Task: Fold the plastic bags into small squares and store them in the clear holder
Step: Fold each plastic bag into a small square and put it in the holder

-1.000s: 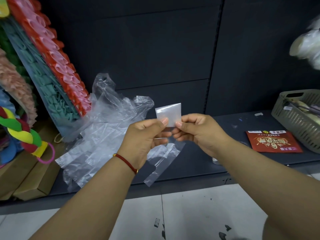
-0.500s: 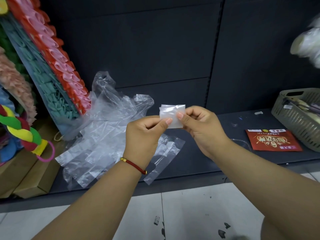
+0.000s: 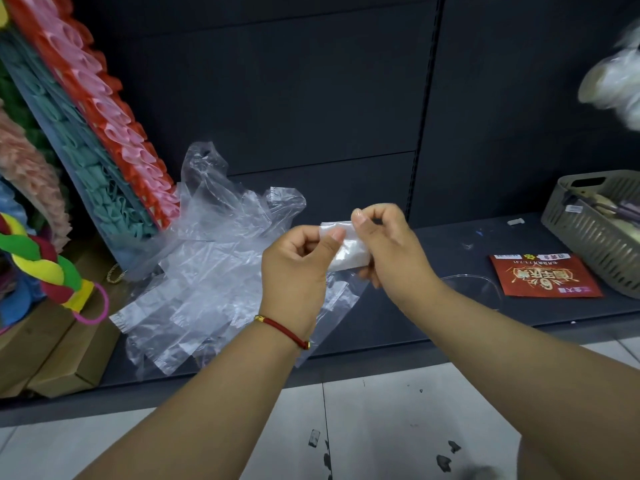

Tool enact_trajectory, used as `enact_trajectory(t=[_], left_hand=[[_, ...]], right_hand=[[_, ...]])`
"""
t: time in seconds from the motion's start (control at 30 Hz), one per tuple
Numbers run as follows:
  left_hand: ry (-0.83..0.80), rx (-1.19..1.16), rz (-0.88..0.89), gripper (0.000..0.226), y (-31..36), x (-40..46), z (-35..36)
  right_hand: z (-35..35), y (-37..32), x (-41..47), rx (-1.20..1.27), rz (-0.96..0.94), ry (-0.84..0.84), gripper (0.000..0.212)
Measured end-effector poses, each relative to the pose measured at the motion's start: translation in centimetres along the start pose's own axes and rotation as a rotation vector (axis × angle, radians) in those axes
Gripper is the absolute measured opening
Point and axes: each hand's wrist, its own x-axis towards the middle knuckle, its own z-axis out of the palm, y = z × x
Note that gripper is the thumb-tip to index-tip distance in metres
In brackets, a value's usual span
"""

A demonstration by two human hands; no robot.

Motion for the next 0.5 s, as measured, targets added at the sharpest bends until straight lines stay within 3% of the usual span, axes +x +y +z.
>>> enact_trajectory(t=[0.1, 0.4, 0.5], left_hand=[[0.011, -0.031, -0.026, 0.015, -0.1, -0.4, 0.7], [-0.042, -0.267, -0.167, 0.013, 0.5, -0.9, 2.0], [-0.107, -0.254, -0.165, 0.014, 0.5, -0.7, 2.2]], right_hand=[[0.3, 0.1, -0.1, -0.131, -0.073, 0.021, 0.031], [0.0, -0.1, -0.6, -0.074, -0.172, 0.159, 0.027], [-1.2, -0.4, -0.8, -0.050, -0.137, 0.108, 0.027]])
